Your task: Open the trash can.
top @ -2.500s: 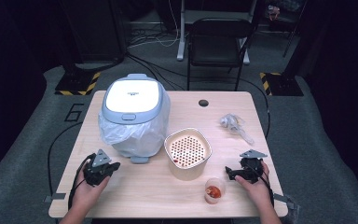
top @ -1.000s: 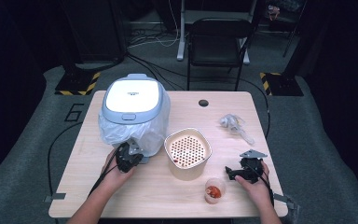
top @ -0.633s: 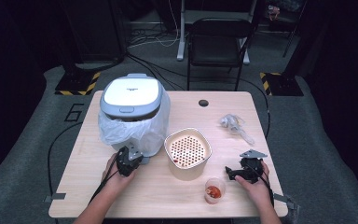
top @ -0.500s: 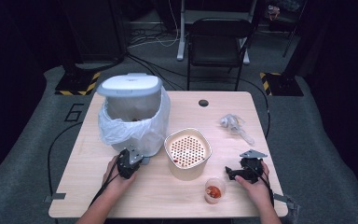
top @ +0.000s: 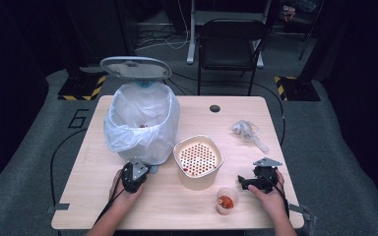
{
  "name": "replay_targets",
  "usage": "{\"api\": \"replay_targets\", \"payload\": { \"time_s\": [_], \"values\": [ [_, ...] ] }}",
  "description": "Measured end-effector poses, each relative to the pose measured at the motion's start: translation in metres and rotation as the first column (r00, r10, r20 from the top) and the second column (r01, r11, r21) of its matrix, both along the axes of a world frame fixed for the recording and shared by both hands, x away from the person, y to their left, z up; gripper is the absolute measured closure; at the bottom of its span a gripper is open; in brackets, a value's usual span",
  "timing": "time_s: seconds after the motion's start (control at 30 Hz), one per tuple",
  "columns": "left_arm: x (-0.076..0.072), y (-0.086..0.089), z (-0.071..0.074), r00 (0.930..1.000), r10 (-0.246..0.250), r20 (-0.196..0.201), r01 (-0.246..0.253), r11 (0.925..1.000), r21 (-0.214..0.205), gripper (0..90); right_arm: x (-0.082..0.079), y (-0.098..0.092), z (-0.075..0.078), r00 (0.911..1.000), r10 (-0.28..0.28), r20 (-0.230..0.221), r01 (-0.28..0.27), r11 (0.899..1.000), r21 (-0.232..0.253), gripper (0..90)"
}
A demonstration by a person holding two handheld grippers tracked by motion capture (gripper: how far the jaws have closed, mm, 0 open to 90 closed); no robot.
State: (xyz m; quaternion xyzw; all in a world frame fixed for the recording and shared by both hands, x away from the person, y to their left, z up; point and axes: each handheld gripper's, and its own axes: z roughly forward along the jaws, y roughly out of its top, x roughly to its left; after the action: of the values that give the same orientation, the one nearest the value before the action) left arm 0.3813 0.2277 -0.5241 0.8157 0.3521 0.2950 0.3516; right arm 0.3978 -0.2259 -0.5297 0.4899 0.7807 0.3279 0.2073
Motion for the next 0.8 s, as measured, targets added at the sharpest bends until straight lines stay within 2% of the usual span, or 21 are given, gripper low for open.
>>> {"api": "replay_targets", "payload": {
  "time_s": [0.07,0.17,0.23,0.43,0.57,0.6,0.63,0.73,0.8],
  "values": [
    [0.000,0.000,0.000,0.9999,0.007,-0.010,-0.007,0.9999,-0.009,90.0,0.000,0.000,0.000,1.0000,-0.002,0.000,0.002,1.000,0.001,0.0],
    [-0.001,-0.001,-0.001,0.9999,0.011,0.012,-0.011,0.9999,0.001,90.0,0.000,0.000,0.000,1.0000,-0.004,0.000,0.004,1.000,0.002,0.0],
    [-0.003,0.001,-0.004,0.9996,0.002,0.030,-0.001,0.9999,-0.017,90.0,-0.001,0.000,0.000,1.0000,-0.005,0.000,0.005,1.000,0.002,0.0],
    [-0.004,-0.001,-0.004,0.9993,0.014,0.034,-0.014,0.9999,-0.008,90.0,-0.001,0.001,0.000,0.9999,-0.011,0.000,0.011,1.000,0.008,0.3],
    [-0.003,0.001,-0.004,0.9997,0.010,0.024,-0.010,0.9996,-0.025,90.0,-0.004,-0.003,0.004,0.9999,-0.011,0.008,0.010,1.000,0.010,17.5],
    [-0.002,0.001,-0.004,0.9995,0.015,0.029,-0.014,0.9993,-0.034,90.0,-0.003,-0.004,0.007,0.9996,-0.024,-0.012,0.024,0.999,0.025,17.0],
    [-0.002,0.002,-0.003,0.9998,0.011,0.017,-0.010,0.9992,-0.039,90.0,-0.003,-0.005,0.008,0.9996,-0.026,-0.012,0.027,0.999,0.034,17.2],
    [-0.001,0.003,-0.003,0.9999,0.006,0.008,-0.006,0.9991,-0.041,90.0,-0.004,-0.005,0.021,0.9994,-0.032,0.014,0.031,0.999,0.016,23.9],
    [-0.001,0.003,-0.003,0.9999,0.013,0.008,-0.012,0.9985,-0.053,90.0,-0.004,-0.004,0.029,0.9992,-0.024,0.033,0.023,1.000,0.008,24.8]
  ]
}}
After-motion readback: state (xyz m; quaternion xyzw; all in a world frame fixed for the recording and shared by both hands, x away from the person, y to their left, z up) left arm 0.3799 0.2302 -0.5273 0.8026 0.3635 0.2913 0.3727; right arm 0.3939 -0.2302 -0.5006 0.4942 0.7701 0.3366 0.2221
